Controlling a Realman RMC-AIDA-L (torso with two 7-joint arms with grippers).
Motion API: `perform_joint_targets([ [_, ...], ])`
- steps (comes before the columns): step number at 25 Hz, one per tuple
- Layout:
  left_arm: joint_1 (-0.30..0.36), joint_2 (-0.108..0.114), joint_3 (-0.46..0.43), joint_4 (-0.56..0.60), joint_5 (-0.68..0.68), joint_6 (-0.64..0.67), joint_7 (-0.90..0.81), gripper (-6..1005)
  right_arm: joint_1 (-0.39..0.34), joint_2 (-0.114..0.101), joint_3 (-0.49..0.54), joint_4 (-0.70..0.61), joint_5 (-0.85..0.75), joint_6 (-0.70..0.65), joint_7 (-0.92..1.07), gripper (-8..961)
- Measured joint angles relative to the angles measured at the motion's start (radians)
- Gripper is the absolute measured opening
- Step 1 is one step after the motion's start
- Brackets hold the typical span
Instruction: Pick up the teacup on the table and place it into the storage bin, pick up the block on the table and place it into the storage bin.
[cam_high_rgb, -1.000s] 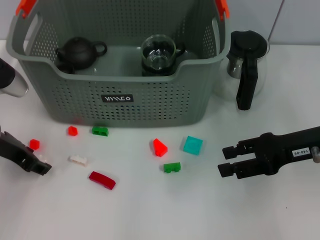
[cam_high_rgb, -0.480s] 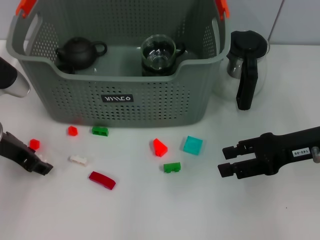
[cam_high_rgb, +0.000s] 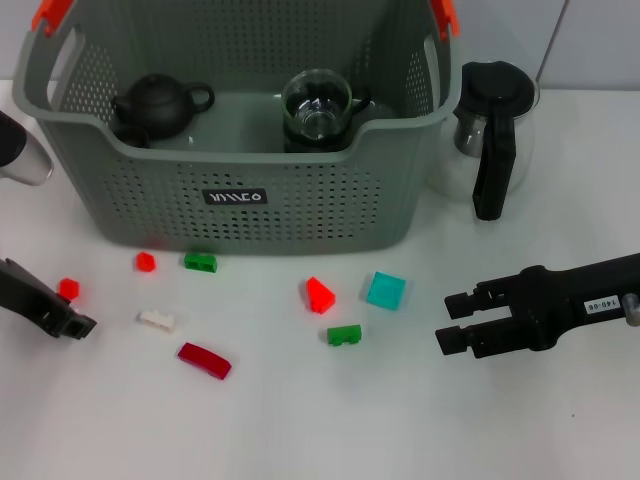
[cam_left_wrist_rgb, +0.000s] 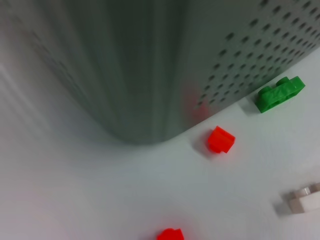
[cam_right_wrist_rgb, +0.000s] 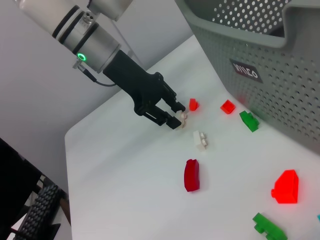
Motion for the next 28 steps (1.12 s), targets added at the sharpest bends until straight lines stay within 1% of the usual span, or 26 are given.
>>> perform_joint_targets([
  [3, 0.000, 0.001, 0.000, 0.000, 0.000, 0.009, -0.003, 404, 0.000, 0.000, 0.000, 0.000, 0.000, 0.000, 0.000, 711],
  [6, -0.005, 0.002, -0.016, 0.023, -0.005, 0.049, 0.001, 404, 0.000, 0.000, 0.000, 0.000, 0.000, 0.000, 0.000, 711],
  [7, -0.009, 0.003, -0.029, 0.037, -0.009, 0.069, 0.003, 404, 0.000, 0.000, 0.000, 0.000, 0.000, 0.000, 0.000, 711],
  [10, -0.038, 0.012, -0.117, 0.113, -0.033, 0.179, 0.032, 403, 0.002, 0.000, 0.000, 0.000, 0.000, 0.000, 0.000, 711],
  [13, -0.086, 0.041, -0.254, 0.164, -0.104, 0.298, 0.083, 403, 0.004, 0.000, 0.000, 0.000, 0.000, 0.000, 0.000, 711],
  [15, -0.122, 0.076, -0.354, 0.157, -0.196, 0.362, 0.114, 403, 0.004, 0.000, 0.000, 0.000, 0.000, 0.003, -0.001, 710],
  [16, -0.134, 0.092, -0.389, 0.143, -0.236, 0.382, 0.123, 403, 0.004, 0.000, 0.000, 0.000, 0.000, 0.005, -0.001, 710],
  [19, -0.179, 0.171, -0.521, 0.027, -0.414, 0.458, 0.161, 402, 0.005, 0.001, 0.000, 0.000, 0.000, 0.013, -0.001, 710],
  [21, -0.201, 0.206, -0.586, -0.036, -0.504, 0.488, 0.185, 402, 0.004, 0.001, 0.000, 0.001, 0.000, 0.014, -0.002, 710],
  [23, -0.219, 0.221, -0.637, -0.067, -0.572, 0.512, 0.206, 402, 0.003, 0.001, 0.000, 0.002, 0.000, 0.012, -0.002, 710],
  [25, -0.242, 0.234, -0.652, -0.079, -0.642, 0.524, 0.213, 403, 0.004, 0.001, 0.000, 0.002, 0.000, 0.010, -0.002, 710],
  [26, -0.242, 0.234, -0.652, -0.079, -0.642, 0.524, 0.213, 404, 0.005, 0.002, 0.000, 0.002, 0.000, 0.009, -0.002, 710],
  [28, -0.262, 0.239, -0.647, -0.079, -0.657, 0.522, 0.207, 404, 0.007, 0.002, 0.000, 0.001, 0.000, 0.009, -0.002, 710],
])
